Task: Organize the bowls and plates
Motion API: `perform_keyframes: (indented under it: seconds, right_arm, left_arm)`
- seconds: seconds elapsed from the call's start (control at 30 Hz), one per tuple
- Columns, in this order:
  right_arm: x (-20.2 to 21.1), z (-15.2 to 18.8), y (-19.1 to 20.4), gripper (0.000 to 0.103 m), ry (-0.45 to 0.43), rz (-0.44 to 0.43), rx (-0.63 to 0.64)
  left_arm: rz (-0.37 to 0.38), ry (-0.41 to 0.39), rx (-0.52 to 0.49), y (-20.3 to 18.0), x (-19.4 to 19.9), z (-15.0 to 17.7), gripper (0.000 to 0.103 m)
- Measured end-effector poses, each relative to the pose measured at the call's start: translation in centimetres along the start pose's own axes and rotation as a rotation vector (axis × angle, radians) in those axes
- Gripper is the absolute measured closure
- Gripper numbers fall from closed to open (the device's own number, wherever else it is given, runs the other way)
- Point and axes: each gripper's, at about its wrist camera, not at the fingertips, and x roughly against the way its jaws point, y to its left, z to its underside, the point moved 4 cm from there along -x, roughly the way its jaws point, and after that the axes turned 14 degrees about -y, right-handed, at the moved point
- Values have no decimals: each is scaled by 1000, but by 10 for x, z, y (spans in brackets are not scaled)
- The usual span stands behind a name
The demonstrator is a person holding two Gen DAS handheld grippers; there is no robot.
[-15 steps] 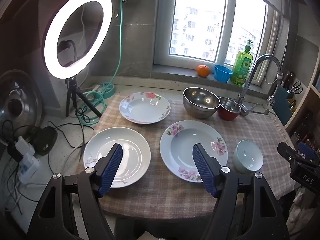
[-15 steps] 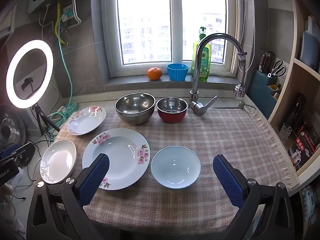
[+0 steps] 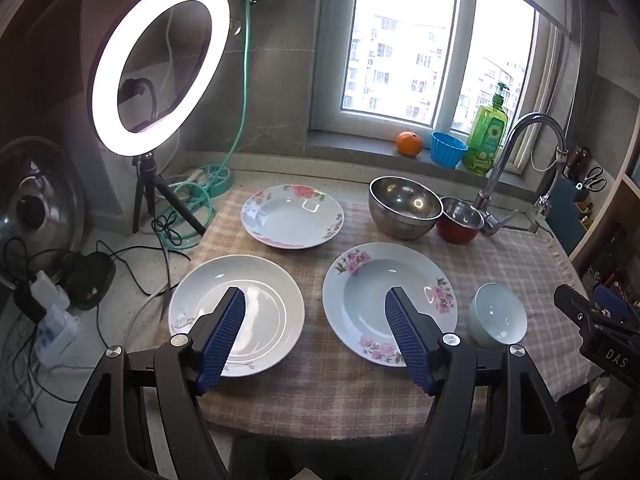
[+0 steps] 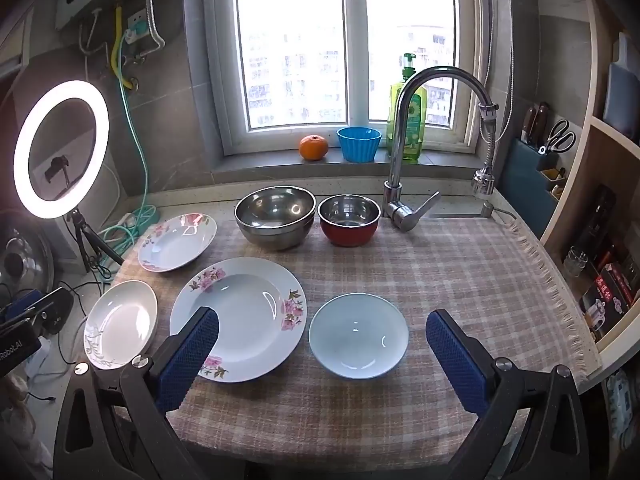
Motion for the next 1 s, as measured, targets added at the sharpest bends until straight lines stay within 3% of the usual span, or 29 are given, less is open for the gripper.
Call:
perform_keyframes:
  seconds: [1.0]
  right_arm:
    - [-3, 2, 3, 0, 7, 0, 1]
  left_arm:
    - [-1, -1, 3, -1, -4, 0, 31]
